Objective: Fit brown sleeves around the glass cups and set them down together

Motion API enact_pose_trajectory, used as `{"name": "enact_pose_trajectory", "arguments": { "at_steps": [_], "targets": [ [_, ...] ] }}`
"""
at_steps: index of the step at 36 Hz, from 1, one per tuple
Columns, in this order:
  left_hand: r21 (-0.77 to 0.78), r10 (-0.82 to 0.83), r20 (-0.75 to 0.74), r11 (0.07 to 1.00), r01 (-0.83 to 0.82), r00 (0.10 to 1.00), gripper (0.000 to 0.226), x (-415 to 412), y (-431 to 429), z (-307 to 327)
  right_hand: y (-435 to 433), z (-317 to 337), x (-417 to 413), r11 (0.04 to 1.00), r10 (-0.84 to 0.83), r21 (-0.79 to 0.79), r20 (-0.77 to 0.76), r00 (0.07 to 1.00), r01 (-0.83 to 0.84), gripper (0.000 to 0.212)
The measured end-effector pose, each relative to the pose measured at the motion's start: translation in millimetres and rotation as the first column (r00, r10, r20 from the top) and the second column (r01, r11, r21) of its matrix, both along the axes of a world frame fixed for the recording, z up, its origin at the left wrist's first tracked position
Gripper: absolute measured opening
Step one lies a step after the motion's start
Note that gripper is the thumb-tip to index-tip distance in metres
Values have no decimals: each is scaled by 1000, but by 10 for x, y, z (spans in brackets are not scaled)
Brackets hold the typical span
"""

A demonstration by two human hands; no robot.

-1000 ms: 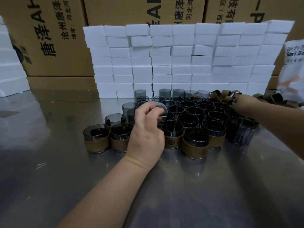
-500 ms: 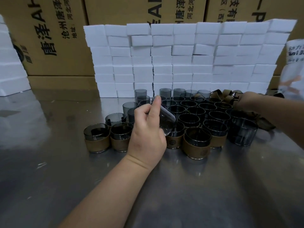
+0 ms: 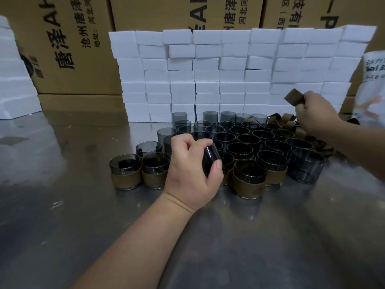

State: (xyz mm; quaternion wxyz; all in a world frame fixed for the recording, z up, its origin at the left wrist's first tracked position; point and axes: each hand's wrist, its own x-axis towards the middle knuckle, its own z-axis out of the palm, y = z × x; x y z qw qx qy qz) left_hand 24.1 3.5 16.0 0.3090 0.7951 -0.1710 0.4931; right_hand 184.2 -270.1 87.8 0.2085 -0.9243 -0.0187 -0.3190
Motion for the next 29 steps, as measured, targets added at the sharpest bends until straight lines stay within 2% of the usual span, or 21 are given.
{"name": "enact_pose_trajectory", "arguments": {
  "at_steps": [2, 6, 9, 10, 13, 16, 18, 22, 24, 26, 27, 29],
  "targets": [
    [-17, -12, -1, 1000, 12, 1000, 46, 2, 12, -6, 117, 18, -134, 991, 74, 100, 103, 992, -85, 12],
    [-41, -34, 3, 999, 34, 999, 46, -9, 24, -6, 429, 0, -532, 879, 264, 352, 205, 943, -322, 33],
    [-44, -40, -1, 998, 40, 999, 47, -12, 20, -3, 677, -96, -915, 808, 255, 470, 265, 930, -355, 35],
    [-44, -42, 1, 998, 42, 999, 47, -10, 21, -6, 753, -138, -1052, 768, 254, 521, 286, 924, -372, 32],
    [-51, -59, 15, 997, 60, 998, 48, -6, 32, -11, 967, -263, -1457, 573, 327, 664, 353, 877, -481, 31],
    [-56, -87, 35, 994, 89, 996, 48, -3, 33, -8, 1138, -429, -1749, 365, 474, 741, 373, 797, -564, 35],
    [-75, -95, 53, 992, 99, 994, 48, -8, 25, -1, 1241, -569, -1852, 293, 559, 775, 336, 758, -560, 34],
    [-146, -93, 77, 984, 103, 993, 48, -8, 19, 15, 1355, -746, -1911, 293, 582, 788, 302, 755, -541, 44],
    [-192, -91, 83, 976, 106, 992, 47, -7, 10, 22, 1362, -788, -1934, 398, 602, 701, 287, 745, -591, 45],
    [-243, -101, 82, 963, 118, 991, 47, -5, -7, 28, 1379, -829, -1967, 492, 639, 583, 262, 723, -646, 57],
    [-265, -108, 79, 956, 126, 991, 47, -2, -18, 30, 1396, -841, -1984, 486, 655, 575, 259, 710, -658, 62],
    [-302, -121, 77, 943, 139, 990, 48, 7, -34, 27, 1415, -862, -1993, 490, 656, 537, 292, 696, -687, 58]
  ]
}}
